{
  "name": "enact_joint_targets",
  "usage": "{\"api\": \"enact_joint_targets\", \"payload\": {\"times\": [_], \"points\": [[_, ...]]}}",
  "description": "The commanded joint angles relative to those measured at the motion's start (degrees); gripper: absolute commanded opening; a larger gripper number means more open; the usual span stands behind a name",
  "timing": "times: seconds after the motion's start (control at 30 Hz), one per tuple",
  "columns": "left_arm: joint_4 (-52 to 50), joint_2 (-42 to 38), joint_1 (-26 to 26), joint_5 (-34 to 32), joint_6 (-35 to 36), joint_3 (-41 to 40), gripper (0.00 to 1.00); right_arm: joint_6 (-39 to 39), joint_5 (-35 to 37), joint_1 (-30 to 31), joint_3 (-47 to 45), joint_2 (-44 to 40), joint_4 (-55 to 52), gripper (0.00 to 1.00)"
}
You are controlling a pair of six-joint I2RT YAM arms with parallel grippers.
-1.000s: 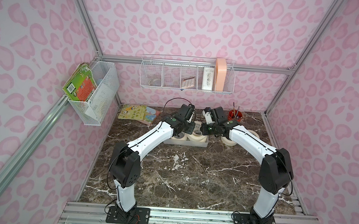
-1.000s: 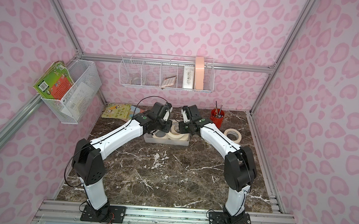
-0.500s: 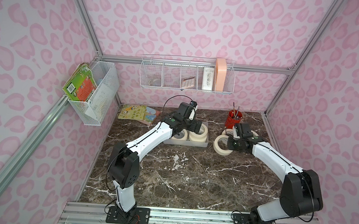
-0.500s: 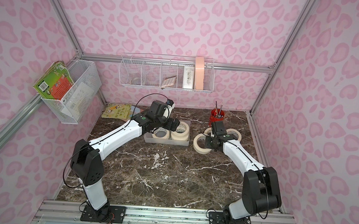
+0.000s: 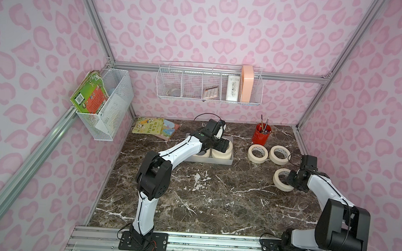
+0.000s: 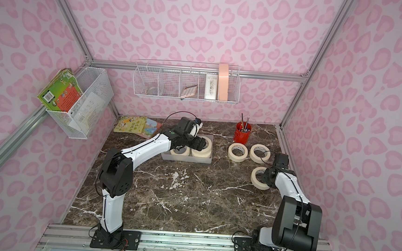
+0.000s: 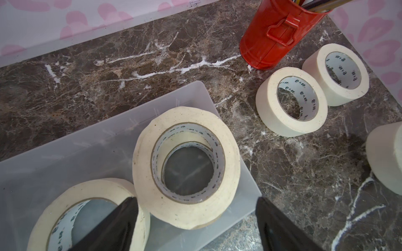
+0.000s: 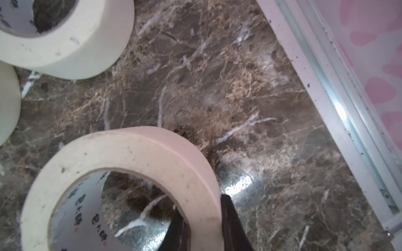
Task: Take out the art tape in the storage box
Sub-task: Place the art tape at the center of the board, then pick up the art tape from the storage box.
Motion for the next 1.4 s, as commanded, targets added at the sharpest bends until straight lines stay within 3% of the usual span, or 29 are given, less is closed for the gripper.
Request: {"api": "enact_joint_targets", "payload": {"times": [0.0,0.2,0.33,0.4,0.5,0.63,1.03,1.13,1.37], "points": [[-0.9,0.6,0.4,-1.0,0.7,0.3,0.86,0.5,2.1,-1.9,1.6,3.2,4.2,0.0],[-2.3,1.3,0.7,-1.2,0.9,0.2,0.82,0.9,2.8,-2.4,3.9,11.4,7.9,0.0],[-2.7,1.9,0.8,-1.4,0.8,0.2,0.79,0.6,2.0,-2.3,4.0,12.4,9.8,0.0],[-2.7,2.2,0.9,-1.2,0.7,0.3,0.78,0.5,3.1,-1.7,3.9,11.2,9.2,0.24],[-2.7,2.5,0.9,-1.1,0.5,0.5,0.76,-0.1,7.9,-0.2,4.2,6.7,6.6,0.51],[-3.1,3.4,0.9,-1.7,0.8,1.1,0.75,-0.3,11.3,3.9,7.0,-0.7,1.7,0.64],[-4.7,7.7,1.0,-6.8,2.3,5.3,0.7,-3.0,0.6,27.5,16.4,-3.8,-6.6,0.62],[-3.5,8.5,1.0,-8.0,2.0,5.4,0.62,-2.0,-1.5,32.0,16.7,-2.1,-6.6,0.62],[-3.2,10.8,1.0,-9.0,1.7,7.2,0.27,-1.1,-3.2,38.7,19.5,2.8,-4.9,0.61]]}}
